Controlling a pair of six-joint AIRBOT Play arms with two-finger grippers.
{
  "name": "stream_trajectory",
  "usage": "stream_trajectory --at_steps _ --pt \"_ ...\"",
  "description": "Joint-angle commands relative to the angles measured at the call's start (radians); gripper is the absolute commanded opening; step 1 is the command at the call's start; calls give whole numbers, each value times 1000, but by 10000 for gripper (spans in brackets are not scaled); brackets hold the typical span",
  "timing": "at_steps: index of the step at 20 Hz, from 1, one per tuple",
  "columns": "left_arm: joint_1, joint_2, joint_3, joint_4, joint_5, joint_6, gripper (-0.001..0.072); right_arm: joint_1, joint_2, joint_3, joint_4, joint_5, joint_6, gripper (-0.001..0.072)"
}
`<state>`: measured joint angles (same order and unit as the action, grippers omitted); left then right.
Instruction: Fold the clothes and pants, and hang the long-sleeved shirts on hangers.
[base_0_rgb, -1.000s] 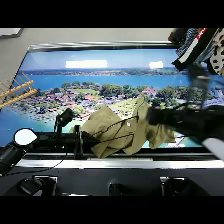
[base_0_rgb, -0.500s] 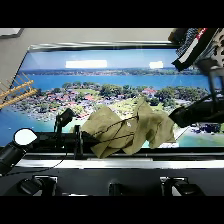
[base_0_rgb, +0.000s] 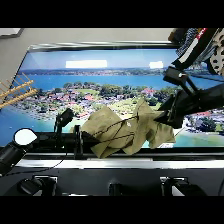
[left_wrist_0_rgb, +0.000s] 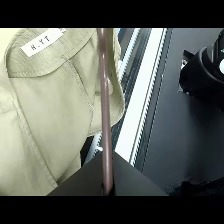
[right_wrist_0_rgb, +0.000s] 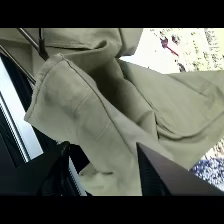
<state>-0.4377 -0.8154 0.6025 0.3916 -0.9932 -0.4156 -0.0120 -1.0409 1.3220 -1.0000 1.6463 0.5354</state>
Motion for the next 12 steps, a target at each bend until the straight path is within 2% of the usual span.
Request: stream_trajectory --at_steps 1,8,12 --pt "0 -1 0 0 0 0 19 -1 -59 1 64 7 -73 496" --pt "0 -1 0 0 0 0 19 -1 -159 1 135 31 -110 474" --pt "0 -1 0 0 0 0 19 -1 -175 1 144 60 -115 190"
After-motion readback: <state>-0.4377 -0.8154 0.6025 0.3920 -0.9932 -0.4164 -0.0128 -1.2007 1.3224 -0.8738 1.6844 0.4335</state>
